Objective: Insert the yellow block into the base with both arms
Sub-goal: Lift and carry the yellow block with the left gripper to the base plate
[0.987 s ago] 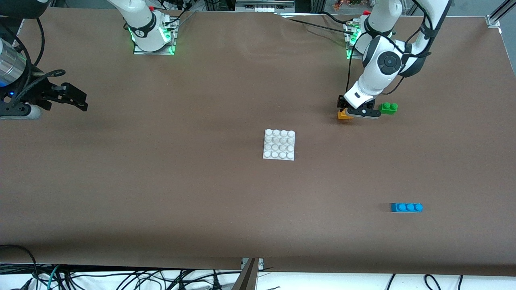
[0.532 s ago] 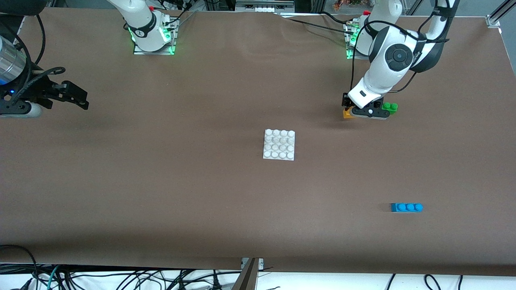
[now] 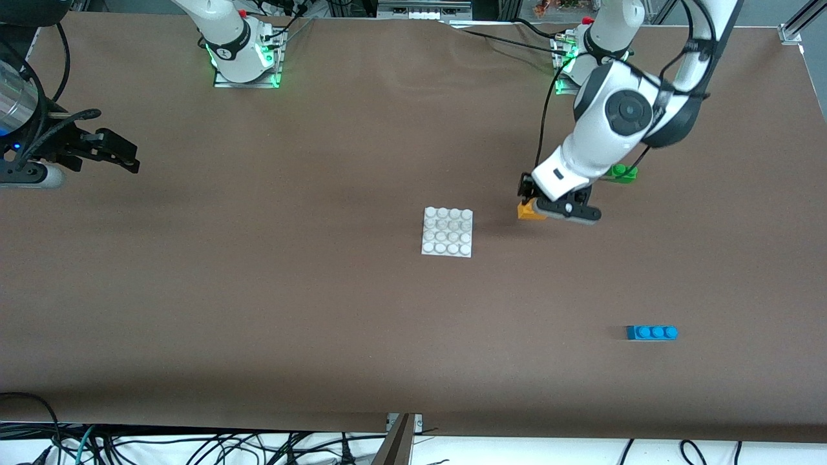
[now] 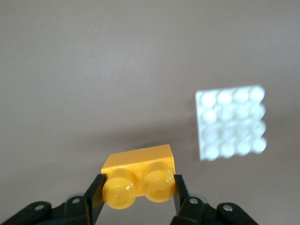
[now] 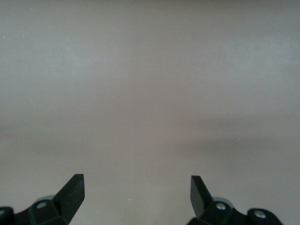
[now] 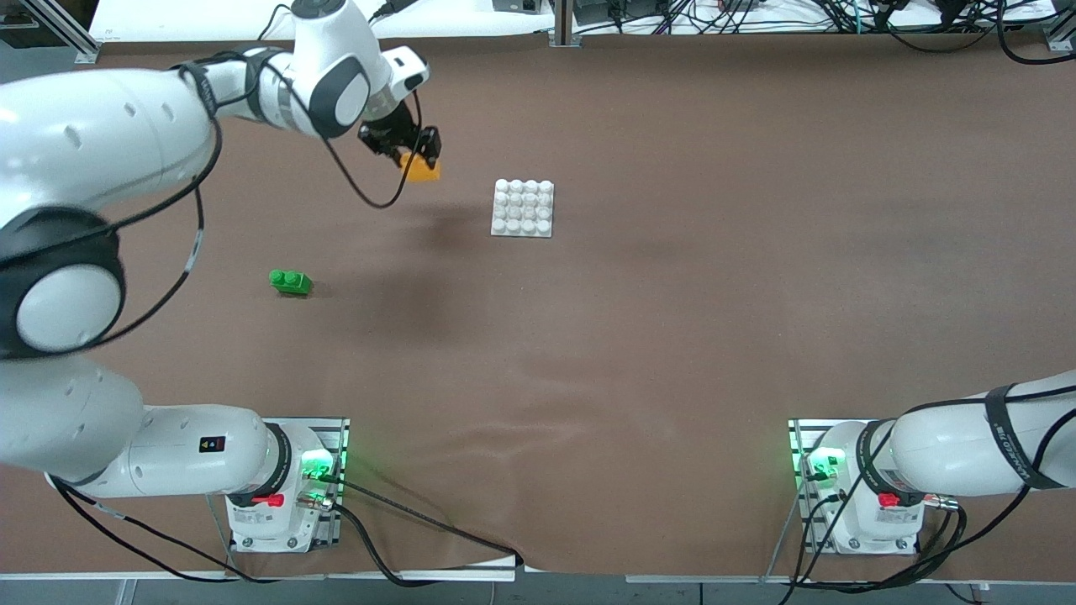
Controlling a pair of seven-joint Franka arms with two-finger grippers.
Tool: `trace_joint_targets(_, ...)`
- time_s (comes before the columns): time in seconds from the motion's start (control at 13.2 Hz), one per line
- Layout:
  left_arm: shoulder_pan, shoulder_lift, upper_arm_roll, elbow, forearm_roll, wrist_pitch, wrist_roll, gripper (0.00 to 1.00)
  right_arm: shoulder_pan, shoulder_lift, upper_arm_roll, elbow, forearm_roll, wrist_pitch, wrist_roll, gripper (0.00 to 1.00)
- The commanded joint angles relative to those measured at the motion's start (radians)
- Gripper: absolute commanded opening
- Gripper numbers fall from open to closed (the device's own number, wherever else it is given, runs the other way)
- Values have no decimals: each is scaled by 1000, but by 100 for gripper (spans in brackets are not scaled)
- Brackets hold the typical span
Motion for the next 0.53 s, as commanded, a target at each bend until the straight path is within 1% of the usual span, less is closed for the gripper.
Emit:
trace_joint_targets(0.0, -5, 174, -3, 190, 77, -24, -4, 22, -1, -8, -1, 2, 14, -10, 7, 100)
trace_joint_targets(0.08, -32, 195, -1, 215, 79, -24, -7, 22, -1, -8, -1, 2, 14, -6, 7, 100)
trace_joint_targets(0.15, -62, 212, 5, 221, 90, -19, -32, 19, 1, -6, -1, 2, 14, -3, 6, 100)
trace_joint_targets(0.46, -106, 243, 5, 244, 148, -14, -154, 19, 1, -5, -1, 2, 14, -1, 4, 100)
